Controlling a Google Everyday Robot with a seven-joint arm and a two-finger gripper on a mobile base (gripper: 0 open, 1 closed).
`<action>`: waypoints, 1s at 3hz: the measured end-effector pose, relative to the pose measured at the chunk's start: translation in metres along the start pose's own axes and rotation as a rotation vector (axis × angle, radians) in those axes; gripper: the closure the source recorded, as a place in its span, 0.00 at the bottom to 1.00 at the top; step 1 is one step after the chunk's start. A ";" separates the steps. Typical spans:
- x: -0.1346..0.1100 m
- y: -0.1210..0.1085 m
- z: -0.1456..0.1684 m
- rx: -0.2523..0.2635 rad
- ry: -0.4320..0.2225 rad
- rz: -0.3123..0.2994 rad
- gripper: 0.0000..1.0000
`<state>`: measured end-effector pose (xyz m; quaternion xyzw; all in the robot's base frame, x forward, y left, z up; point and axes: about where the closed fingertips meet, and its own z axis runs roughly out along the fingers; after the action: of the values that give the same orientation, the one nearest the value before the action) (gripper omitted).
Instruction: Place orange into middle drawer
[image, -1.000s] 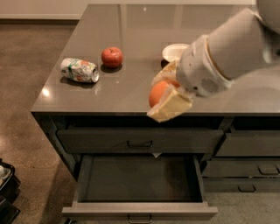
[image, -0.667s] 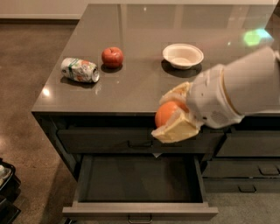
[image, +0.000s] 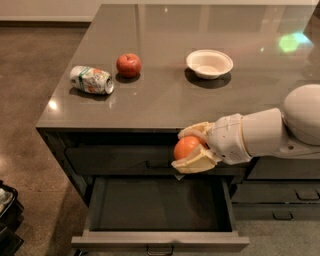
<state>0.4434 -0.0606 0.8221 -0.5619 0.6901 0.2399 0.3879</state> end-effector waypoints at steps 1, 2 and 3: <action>0.000 0.000 0.000 0.000 0.000 0.000 1.00; 0.027 0.003 -0.001 0.044 -0.008 0.070 1.00; 0.084 0.012 0.005 0.100 -0.043 0.177 1.00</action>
Offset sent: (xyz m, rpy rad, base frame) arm -0.0100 -0.0462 -0.0586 0.0645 0.0721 -0.1977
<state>0.4271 -0.1037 0.7504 -0.4735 0.7397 0.2503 0.4075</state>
